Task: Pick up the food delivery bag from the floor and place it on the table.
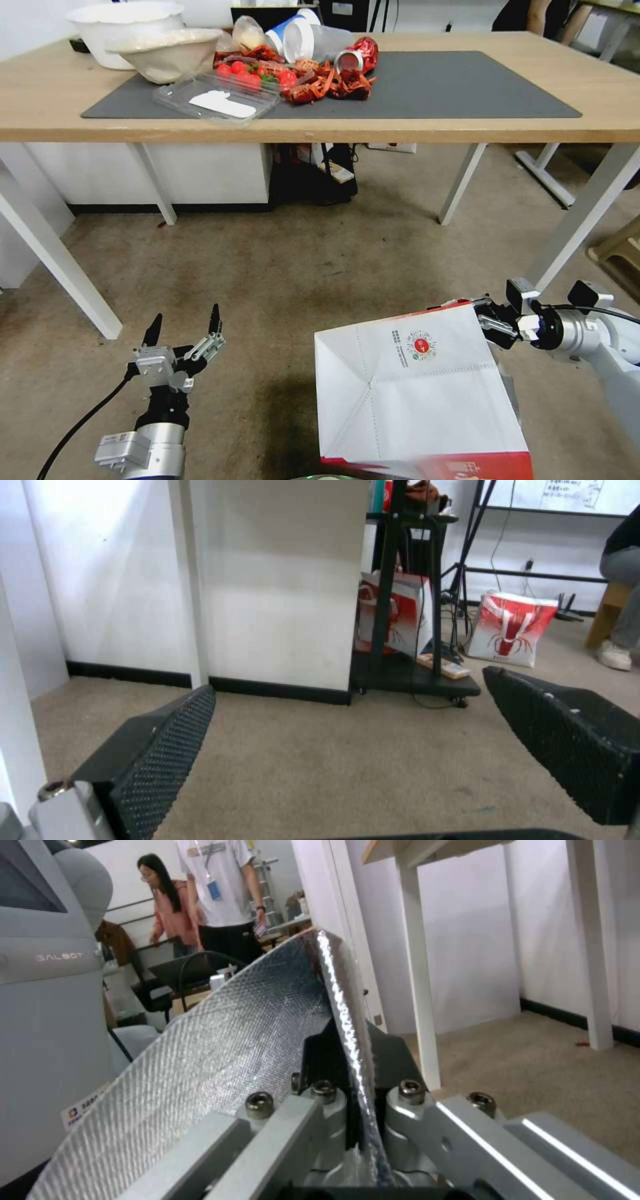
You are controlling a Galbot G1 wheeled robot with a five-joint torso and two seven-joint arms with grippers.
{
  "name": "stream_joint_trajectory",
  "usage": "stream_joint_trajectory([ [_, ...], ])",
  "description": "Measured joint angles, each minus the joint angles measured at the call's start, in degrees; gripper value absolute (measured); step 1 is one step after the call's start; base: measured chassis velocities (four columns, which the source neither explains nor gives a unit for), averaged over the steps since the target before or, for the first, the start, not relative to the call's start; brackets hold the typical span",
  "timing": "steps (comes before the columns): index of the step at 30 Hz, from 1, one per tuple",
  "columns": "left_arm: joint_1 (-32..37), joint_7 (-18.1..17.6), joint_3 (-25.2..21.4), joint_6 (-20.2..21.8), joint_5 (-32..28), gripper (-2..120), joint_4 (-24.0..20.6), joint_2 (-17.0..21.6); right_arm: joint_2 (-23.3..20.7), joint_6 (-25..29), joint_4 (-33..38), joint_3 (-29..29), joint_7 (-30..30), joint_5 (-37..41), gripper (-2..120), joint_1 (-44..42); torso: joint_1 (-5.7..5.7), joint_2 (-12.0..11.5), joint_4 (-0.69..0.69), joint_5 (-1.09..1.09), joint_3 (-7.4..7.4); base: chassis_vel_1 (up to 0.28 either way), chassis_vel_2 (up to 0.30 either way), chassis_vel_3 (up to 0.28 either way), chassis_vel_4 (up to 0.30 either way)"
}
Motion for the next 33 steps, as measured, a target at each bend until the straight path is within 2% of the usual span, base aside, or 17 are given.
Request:
stream_joint_trajectory([
  [12, 0.37, 0.35, -0.10, 0.75, 0.49, 100, -0.85, 0.00, 0.93, 0.62, 0.39, -0.04, 0.46, -0.04, 0, -0.13, 0.00, 0.22, 0.00, 0.00, 0.17, 0.000, 0.000, 0.000, 0.000],
  [33, 2.10, 0.76, -0.48, 0.40, 0.74, 100, -2.70, 0.00, 2.34, 0.62, 1.99, 0.12, 1.08, -0.23, 0, -0.80, 0.42, 5.35, -0.01, 0.00, 4.89, 0.000, 0.000, 0.000, 0.000],
])
